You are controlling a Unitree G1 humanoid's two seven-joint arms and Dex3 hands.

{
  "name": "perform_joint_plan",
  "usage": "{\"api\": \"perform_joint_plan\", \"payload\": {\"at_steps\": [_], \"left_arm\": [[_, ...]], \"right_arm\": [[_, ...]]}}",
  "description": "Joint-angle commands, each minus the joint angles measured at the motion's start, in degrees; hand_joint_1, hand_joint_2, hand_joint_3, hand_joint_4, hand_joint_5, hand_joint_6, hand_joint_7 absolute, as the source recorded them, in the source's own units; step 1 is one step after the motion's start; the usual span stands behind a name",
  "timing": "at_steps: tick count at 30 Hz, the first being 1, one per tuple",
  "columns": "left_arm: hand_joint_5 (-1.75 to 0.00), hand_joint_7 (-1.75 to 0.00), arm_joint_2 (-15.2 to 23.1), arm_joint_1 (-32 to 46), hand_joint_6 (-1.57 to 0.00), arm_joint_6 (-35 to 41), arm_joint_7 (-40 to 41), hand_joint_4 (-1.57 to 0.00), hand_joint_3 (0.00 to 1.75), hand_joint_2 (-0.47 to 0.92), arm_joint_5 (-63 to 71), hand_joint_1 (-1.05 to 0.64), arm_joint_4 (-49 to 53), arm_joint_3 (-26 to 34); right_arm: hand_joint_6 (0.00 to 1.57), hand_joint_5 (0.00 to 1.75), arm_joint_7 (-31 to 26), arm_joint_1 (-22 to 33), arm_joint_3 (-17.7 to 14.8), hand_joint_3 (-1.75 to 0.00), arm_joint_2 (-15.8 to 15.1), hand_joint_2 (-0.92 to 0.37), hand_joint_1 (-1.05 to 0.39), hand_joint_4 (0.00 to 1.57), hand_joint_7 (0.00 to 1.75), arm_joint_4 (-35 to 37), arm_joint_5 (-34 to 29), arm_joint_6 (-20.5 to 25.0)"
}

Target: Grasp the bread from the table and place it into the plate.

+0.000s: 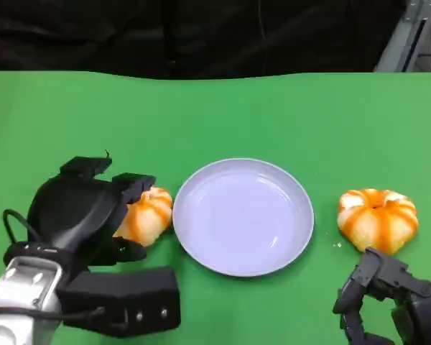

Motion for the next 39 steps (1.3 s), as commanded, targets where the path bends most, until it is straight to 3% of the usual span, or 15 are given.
{"api": "perform_joint_plan", "payload": {"at_steps": [1, 14, 39], "left_arm": [[-0.18, 0.00, 0.13, -2.28, -0.54, 1.73, 0.76, -0.28, 0.01, 0.90, 0.28, -0.80, 3.37, -1.21], [-0.12, 0.00, -3.47, -10.34, -0.53, 3.71, 7.18, -0.28, 0.00, 0.90, -1.75, -0.80, 20.06, -5.04], [-0.07, 0.00, -4.40, -12.89, -0.52, 5.99, 9.78, -0.28, 0.00, 0.92, -5.62, -0.82, 29.49, -9.28]], "right_arm": [[0.76, 1.75, -0.23, 0.17, -0.15, -1.22, -0.39, -0.51, -0.11, 0.83, 1.55, -0.20, 0.42, -0.39], [0.76, 1.75, -0.30, 0.21, -0.11, -1.20, -0.29, -0.52, -0.11, 0.83, 1.55, -0.14, 0.38, -0.44], [0.76, 1.75, -0.37, 0.34, -0.04, -1.20, -0.23, -0.52, -0.12, 0.82, 1.54, -0.41, 0.26, -0.46]]}}
